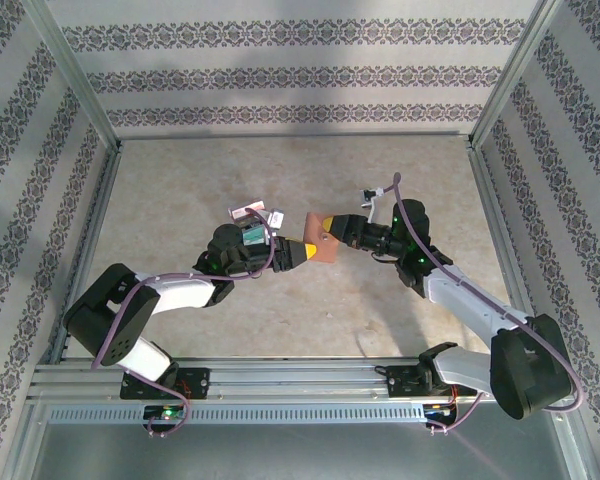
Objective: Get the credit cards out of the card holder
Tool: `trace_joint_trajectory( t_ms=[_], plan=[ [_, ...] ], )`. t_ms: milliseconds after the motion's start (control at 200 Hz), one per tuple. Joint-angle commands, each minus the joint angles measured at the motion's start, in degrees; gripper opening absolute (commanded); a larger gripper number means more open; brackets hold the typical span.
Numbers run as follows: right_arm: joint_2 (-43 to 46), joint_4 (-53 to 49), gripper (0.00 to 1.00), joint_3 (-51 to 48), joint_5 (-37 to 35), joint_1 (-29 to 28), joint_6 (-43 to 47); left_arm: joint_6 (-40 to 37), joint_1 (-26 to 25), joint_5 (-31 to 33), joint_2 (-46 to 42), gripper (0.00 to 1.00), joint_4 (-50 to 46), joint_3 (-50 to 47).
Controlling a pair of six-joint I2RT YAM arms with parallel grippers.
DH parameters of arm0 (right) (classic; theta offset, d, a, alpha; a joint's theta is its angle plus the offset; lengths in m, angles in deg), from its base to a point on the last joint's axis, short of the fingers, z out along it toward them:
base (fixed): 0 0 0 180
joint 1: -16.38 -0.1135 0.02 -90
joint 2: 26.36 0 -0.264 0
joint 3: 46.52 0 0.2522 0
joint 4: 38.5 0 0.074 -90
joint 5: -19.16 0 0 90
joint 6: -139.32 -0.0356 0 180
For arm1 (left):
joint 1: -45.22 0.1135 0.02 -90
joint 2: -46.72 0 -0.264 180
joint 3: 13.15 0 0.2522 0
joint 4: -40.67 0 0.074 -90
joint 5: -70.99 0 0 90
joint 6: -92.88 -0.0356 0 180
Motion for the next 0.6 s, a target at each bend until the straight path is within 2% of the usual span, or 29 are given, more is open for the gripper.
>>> trace_joint_trajectory(
  t_ms=[0, 125, 250, 430, 595],
  plan=[
    [-0.6, 3.1, 0.2, 0.8, 1.0, -0.1, -0.3, -0.8, 0.3, -1.8, -0.5, 0.45, 1.2, 1.5],
    [-1.1, 2.9, 0.22, 1.1, 0.8, -0.1, -0.3, -2.1, 0.2, -1.4, -1.7, 0.27, -0.8, 1.6],
    [-0.7, 0.4, 0.33, 1.2, -1.1, -0.1, 0.4, -5.1, 0.2, 0.3, -3.8, 0.16, -4.6, 1.4],
    [2.2, -8.1, 0.46, 1.8, -6.8, -1.0, 2.2, -14.4, -0.6, 7.5, -9.4, 0.1, -16.4, 1.7],
    [7.8, -21.1, 0.5, 3.2, -19.4, -3.8, 4.8, -22.7, -2.2, 16.2, -13.9, 0.08, -28.4, 3.4]
  ],
)
